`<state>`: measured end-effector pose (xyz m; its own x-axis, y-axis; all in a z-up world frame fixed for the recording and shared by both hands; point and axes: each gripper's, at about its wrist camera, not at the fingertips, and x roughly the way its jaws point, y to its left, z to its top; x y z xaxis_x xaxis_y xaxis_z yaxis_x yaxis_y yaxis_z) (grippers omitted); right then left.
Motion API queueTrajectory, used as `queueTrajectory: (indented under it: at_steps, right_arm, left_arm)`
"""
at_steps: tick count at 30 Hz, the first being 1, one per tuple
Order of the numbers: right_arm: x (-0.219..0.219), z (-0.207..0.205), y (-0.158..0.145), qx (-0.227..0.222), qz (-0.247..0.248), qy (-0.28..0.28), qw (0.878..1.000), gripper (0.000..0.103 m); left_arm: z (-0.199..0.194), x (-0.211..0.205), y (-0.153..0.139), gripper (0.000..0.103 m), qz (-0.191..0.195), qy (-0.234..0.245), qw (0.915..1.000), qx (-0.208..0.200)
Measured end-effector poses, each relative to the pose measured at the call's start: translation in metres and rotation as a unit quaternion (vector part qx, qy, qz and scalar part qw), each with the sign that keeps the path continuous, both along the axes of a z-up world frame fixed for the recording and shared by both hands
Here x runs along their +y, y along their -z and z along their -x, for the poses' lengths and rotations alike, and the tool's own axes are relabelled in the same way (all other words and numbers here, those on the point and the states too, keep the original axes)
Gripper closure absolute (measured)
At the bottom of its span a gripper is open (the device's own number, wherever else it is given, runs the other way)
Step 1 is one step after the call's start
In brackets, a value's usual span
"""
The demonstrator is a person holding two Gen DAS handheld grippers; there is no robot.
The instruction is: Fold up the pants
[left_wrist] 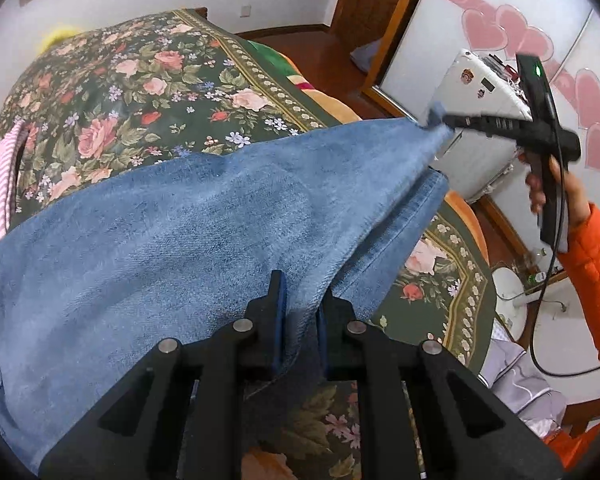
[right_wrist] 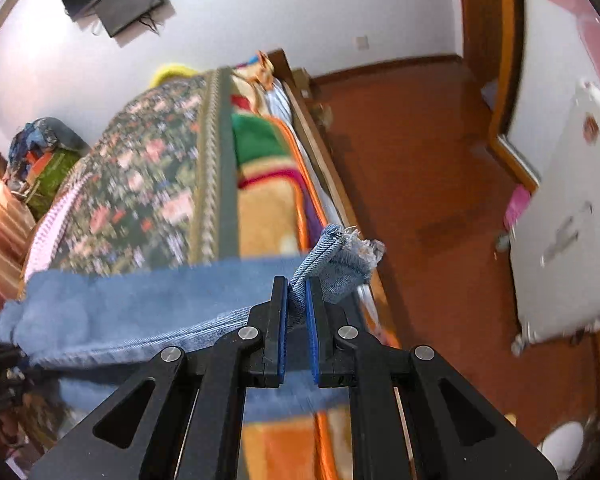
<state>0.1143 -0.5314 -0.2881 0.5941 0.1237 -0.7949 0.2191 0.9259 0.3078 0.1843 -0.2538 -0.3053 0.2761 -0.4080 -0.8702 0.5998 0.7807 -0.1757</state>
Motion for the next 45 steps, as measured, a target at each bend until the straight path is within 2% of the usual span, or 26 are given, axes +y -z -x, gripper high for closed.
queueTrajectory:
  at_steps: [5, 7, 10, 14, 18, 19, 22, 25, 27, 29, 31, 35, 39, 43, 45]
  right_arm:
    - [-0.003, 0.023, 0.023, 0.008, -0.028, 0.024, 0.999, 0.095]
    - [-0.005, 0.03, 0.025, 0.005, -0.04, 0.035, 0.999, 0.095]
    - [-0.007, 0.043, 0.027, -0.006, -0.048, 0.048, 0.998, 0.095]
    - [-0.001, 0.051, 0.045, 0.012, -0.043, 0.052, 0.998, 0.094]
    - [0.004, 0.054, 0.055, 0.028, -0.035, 0.058, 0.997, 0.091]
    - [0.003, 0.055, 0.053, 0.029, -0.03, 0.06, 0.997, 0.088]
    - [0.007, 0.057, 0.038, 0.039, 0.017, 0.059, 0.997, 0.085]
    - [0.013, 0.06, 0.019, 0.029, 0.051, 0.046, 0.997, 0.085]
    - [0.02, 0.06, 0.007, 0.01, 0.044, 0.035, 0.998, 0.082]
    - [0.03, 0.057, 0.0, -0.005, 0.032, 0.019, 0.999, 0.073]
    - [0.045, 0.05, -0.001, -0.016, 0.022, -0.003, 1.0, 0.072]
    - [0.074, 0.034, 0.018, 0.007, 0.016, -0.041, 0.999, 0.072]
    - [0.079, 0.041, 0.045, 0.038, 0.011, -0.051, 0.998, 0.072]
    - [0.077, 0.048, 0.039, 0.051, 0.015, -0.057, 0.997, 0.072]
    - [0.08, 0.042, 0.027, 0.055, 0.037, -0.064, 0.996, 0.072]
  left_arm:
    - [0.004, -0.003, -0.002, 0.09, -0.005, -0.002, 0.9999, -0.01]
    - [0.009, -0.004, -0.007, 0.09, 0.0, 0.004, 0.9999, -0.013]
    - [0.017, -0.009, -0.01, 0.09, -0.013, 0.013, 0.9992, -0.035]
    - [0.011, -0.004, 0.0, 0.09, 0.002, -0.002, 1.0, -0.001]
    - [0.013, 0.0, -0.003, 0.086, 0.011, -0.009, 0.9999, 0.008]
    - [0.014, 0.001, -0.005, 0.083, 0.014, -0.009, 0.9998, 0.011]
    - [0.018, 0.011, -0.013, 0.063, 0.042, -0.008, 0.9986, 0.031]
    - [0.02, 0.022, -0.025, 0.063, 0.056, -0.018, 0.9979, 0.026]
    - [0.018, 0.032, -0.035, 0.063, 0.062, -0.035, 0.9974, 0.013]
    - [0.013, 0.041, -0.038, 0.063, 0.064, -0.051, 0.9966, 0.006]
    - [0.006, 0.05, -0.036, 0.063, 0.056, -0.073, 0.9957, 0.001]
    - [-0.002, 0.057, -0.012, 0.063, 0.028, -0.092, 0.9952, 0.019]
    - [0.008, 0.058, -0.007, 0.057, 0.03, -0.081, 0.9962, -0.004]
    - [0.004, 0.071, -0.011, 0.057, 0.05, -0.089, 0.9947, 0.01]
    - [0.001, 0.089, -0.021, 0.057, 0.044, -0.111, 0.9929, -0.006]
